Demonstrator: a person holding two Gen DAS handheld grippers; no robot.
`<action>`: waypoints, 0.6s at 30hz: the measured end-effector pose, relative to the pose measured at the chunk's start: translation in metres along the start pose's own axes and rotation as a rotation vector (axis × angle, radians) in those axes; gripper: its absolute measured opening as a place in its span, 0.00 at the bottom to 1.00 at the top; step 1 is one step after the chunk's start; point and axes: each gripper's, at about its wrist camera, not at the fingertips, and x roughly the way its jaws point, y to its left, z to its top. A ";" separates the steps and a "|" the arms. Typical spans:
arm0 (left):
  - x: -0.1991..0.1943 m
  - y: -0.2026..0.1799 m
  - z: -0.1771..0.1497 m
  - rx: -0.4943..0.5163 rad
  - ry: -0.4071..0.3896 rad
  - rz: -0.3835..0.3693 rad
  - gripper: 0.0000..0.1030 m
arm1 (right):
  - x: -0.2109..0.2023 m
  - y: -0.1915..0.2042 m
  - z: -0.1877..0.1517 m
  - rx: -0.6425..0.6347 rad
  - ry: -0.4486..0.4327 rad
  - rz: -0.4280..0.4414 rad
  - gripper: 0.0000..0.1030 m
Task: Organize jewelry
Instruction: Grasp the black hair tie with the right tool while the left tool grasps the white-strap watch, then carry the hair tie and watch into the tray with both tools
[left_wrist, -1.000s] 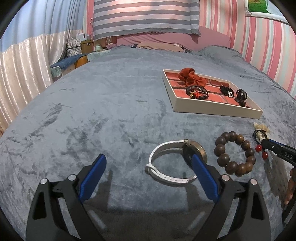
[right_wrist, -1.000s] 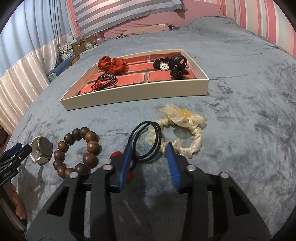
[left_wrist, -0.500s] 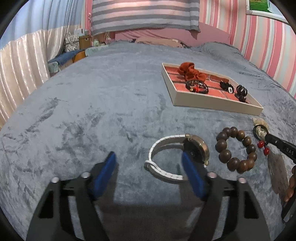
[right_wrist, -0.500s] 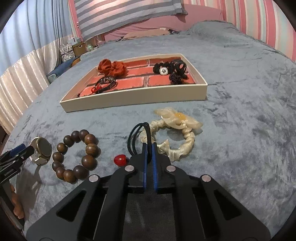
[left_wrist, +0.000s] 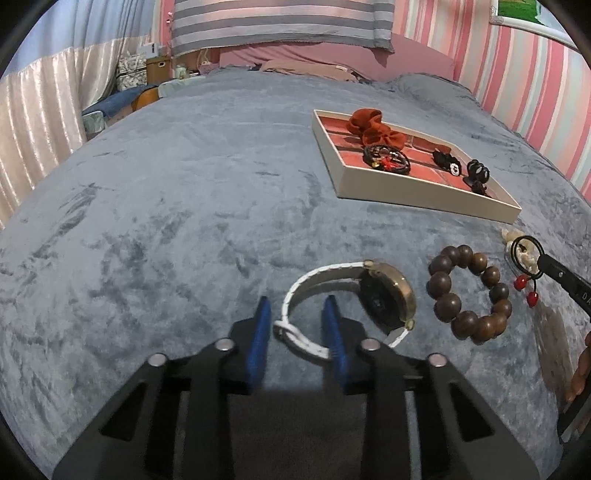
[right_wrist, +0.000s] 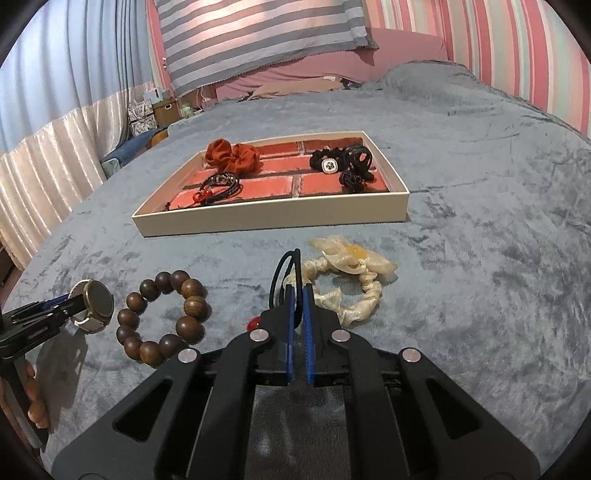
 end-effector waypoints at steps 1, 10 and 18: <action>0.000 -0.001 0.000 0.005 -0.002 0.007 0.24 | -0.001 0.000 0.000 0.000 -0.003 0.000 0.05; -0.003 0.004 0.002 -0.020 -0.024 0.003 0.13 | -0.015 0.001 0.000 -0.001 -0.037 0.010 0.05; -0.010 -0.002 0.003 0.000 -0.059 0.005 0.12 | -0.018 0.000 0.006 -0.014 -0.024 0.010 0.02</action>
